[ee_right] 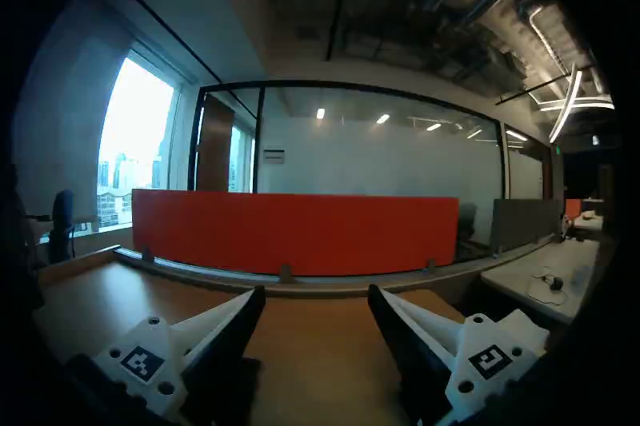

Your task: Fold towel

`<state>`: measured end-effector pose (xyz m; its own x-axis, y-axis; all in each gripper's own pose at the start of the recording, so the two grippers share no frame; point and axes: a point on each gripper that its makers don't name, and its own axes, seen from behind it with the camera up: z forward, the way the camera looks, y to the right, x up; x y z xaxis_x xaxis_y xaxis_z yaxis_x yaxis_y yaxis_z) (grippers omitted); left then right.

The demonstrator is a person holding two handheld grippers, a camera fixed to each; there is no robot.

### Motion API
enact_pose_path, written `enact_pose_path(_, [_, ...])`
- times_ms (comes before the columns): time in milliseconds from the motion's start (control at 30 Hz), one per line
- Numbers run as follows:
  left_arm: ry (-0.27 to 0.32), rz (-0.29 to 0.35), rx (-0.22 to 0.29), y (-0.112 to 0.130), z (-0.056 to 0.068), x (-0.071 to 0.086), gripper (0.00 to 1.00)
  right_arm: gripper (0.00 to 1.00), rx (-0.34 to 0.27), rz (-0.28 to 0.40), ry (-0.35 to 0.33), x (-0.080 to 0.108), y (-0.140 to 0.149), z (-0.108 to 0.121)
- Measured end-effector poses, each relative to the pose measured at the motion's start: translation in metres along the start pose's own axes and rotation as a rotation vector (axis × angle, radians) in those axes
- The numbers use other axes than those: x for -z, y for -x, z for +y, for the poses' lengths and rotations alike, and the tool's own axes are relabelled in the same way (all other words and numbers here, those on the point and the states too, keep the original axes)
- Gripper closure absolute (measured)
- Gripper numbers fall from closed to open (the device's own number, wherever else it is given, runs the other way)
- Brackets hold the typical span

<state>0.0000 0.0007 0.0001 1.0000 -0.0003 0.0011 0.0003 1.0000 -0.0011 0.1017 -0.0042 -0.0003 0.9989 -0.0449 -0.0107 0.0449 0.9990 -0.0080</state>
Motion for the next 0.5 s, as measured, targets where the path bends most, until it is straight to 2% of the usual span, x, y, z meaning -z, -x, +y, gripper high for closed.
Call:
enact_pose_path(267, [0.032,-0.032,-0.002,-0.010,0.010,0.000,0.04,0.01,0.002,-0.028,-0.018,0.001,-0.025,-0.004])
enact_pose_path(500, [0.076,-0.064,-0.007,-0.023,0.016,-0.002,0.04,0.01,0.030,-0.045,-0.049,-0.002,-0.040,-0.009])
